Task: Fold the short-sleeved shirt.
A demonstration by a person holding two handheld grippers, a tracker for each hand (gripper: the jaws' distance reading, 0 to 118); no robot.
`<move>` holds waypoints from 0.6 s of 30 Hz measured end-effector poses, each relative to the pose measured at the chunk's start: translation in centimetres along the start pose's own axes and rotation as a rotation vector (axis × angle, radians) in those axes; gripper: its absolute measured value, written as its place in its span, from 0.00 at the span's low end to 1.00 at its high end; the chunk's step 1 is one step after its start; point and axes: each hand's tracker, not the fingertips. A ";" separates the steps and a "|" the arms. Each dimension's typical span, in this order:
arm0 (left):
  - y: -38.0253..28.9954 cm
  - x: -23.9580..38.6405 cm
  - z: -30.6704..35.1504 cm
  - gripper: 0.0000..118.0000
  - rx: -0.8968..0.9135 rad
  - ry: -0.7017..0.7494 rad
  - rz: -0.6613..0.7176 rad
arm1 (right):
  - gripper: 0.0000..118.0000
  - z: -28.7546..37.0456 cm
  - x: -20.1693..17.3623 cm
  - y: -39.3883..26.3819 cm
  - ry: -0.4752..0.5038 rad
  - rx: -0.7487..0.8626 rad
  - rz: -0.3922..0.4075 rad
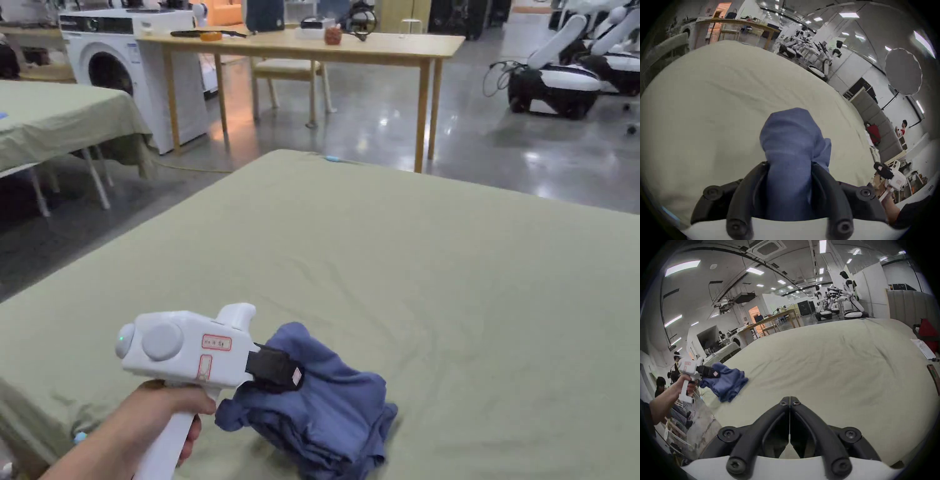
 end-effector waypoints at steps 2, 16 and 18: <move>0.6 -3.1 0.8 0.25 0.008 0.050 0.038 | 0.01 -0.5 -0.8 -0.1 0.008 -0.014 0.005; -1.6 -2.7 10.3 0.97 0.374 0.374 -0.060 | 0.01 0.2 -2.1 1.4 0.015 -0.016 0.062; -2.1 0.9 10.2 0.81 0.426 0.378 -0.109 | 0.01 1.2 -1.6 2.6 -0.008 0.022 0.068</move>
